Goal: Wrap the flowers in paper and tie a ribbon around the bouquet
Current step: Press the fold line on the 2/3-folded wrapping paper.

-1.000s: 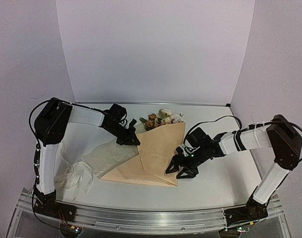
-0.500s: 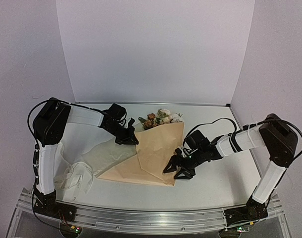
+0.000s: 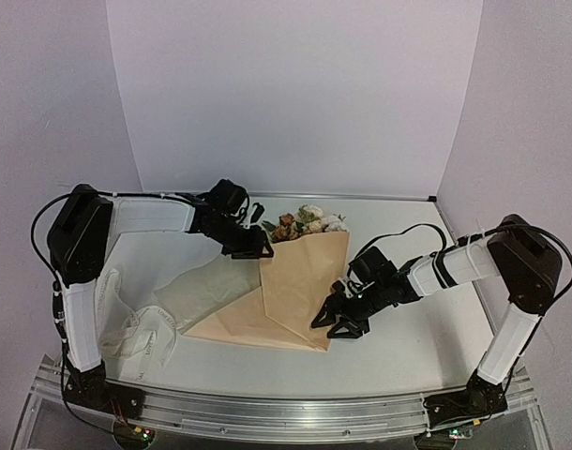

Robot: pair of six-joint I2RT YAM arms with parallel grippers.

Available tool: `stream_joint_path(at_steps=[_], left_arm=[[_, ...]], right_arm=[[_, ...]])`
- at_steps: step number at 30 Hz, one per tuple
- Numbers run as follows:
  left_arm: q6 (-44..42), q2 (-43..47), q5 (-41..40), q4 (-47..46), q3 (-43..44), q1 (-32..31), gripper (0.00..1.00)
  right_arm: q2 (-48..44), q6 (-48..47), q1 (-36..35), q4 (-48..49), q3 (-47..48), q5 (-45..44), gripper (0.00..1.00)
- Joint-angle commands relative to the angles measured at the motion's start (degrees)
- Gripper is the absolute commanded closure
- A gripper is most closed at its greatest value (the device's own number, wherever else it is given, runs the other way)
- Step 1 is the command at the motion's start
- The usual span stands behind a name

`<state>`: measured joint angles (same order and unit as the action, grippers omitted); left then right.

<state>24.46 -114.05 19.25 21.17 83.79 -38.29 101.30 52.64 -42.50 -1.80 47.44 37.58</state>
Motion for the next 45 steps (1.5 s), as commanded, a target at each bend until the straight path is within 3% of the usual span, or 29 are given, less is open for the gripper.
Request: stream_joint_path(at_steps=[1,5,7,10,15,22,31,45], left_arm=[[-2.4,3.2,-2.3,1.5,2.6,-5.6,0.62],[0.3,1.3,3.1,-1.4,-2.0,-7.4,0.77],[1.9,1.4,4.8,-3.8,-5.0,-7.7,0.80],[3.7,2.1,4.6,-5.1,-8.0,-8.2,0.81],[4.2,5.9,0.6,-6.2,-11.7,-8.3,0.72],[3.4,3.8,6.8,-9.8,-12.7,-10.0,0.80],[4.8,0.8,7.9,-7.3,-15.9,-10.3,0.99],[3.7,-1.9,6.0,-2.6,-16.8,-10.3,1.00]], right_arm=[[1.3,-0.5,0.0,-3.6,-1.2,-2.8,0.44],[0.9,-0.4,0.0,-4.2,-0.9,-2.9,0.44],[0.7,-0.3,0.0,-4.4,-0.7,-2.9,0.44],[0.5,-0.3,0.0,-4.9,-0.6,-3.1,0.44],[0.6,-0.4,0.0,-5.5,-0.2,-3.2,0.44],[0.5,-0.2,0.0,-6.1,0.2,-3.5,0.43],[-1.0,1.5,0.0,-6.1,1.3,-4.0,0.42],[-1.1,6.0,2.6,-1.6,4.0,-4.4,0.37]])
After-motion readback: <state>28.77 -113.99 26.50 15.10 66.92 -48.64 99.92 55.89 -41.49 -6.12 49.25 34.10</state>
